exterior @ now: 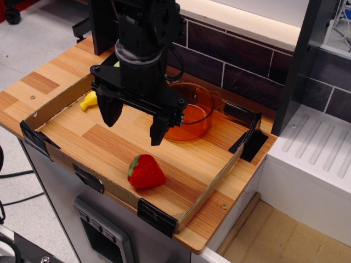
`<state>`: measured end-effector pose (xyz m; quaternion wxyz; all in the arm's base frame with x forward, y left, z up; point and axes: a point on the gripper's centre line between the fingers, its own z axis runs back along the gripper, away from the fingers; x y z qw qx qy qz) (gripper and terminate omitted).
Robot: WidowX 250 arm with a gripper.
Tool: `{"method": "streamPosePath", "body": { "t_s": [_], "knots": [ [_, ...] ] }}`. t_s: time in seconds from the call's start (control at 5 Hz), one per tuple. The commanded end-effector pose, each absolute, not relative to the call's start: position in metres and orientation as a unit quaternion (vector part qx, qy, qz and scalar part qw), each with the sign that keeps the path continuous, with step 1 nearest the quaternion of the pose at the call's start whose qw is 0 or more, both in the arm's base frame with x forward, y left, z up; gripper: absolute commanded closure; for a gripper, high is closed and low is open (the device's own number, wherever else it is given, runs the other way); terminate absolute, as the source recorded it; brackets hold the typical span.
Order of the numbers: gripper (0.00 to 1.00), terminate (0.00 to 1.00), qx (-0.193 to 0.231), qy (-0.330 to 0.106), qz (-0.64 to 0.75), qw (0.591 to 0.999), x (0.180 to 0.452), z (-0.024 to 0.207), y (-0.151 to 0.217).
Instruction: Put banana in pot
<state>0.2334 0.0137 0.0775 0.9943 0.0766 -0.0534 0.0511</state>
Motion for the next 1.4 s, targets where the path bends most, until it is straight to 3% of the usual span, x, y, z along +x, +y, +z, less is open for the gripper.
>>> {"method": "streamPosePath", "body": {
  "t_s": [0.0, 0.2, 0.4, 0.6, 1.2],
  "knots": [
    [0.00, 0.00, 0.077, -0.053, 0.051, 0.994, 0.233, 0.078, 0.014],
    [0.00, 0.00, 0.054, -0.092, 0.015, 0.994, 0.245, 0.100, 0.039],
    [0.00, 0.00, 0.036, -0.056, -0.031, 0.997, 0.260, 0.109, 0.066],
    [0.00, 0.00, 0.042, -0.034, -0.073, 0.996, 0.278, 0.105, 0.090],
    [0.00, 0.00, 0.101, -0.006, -0.174, 0.979, 0.315, 0.054, 0.124]
  ]
}}
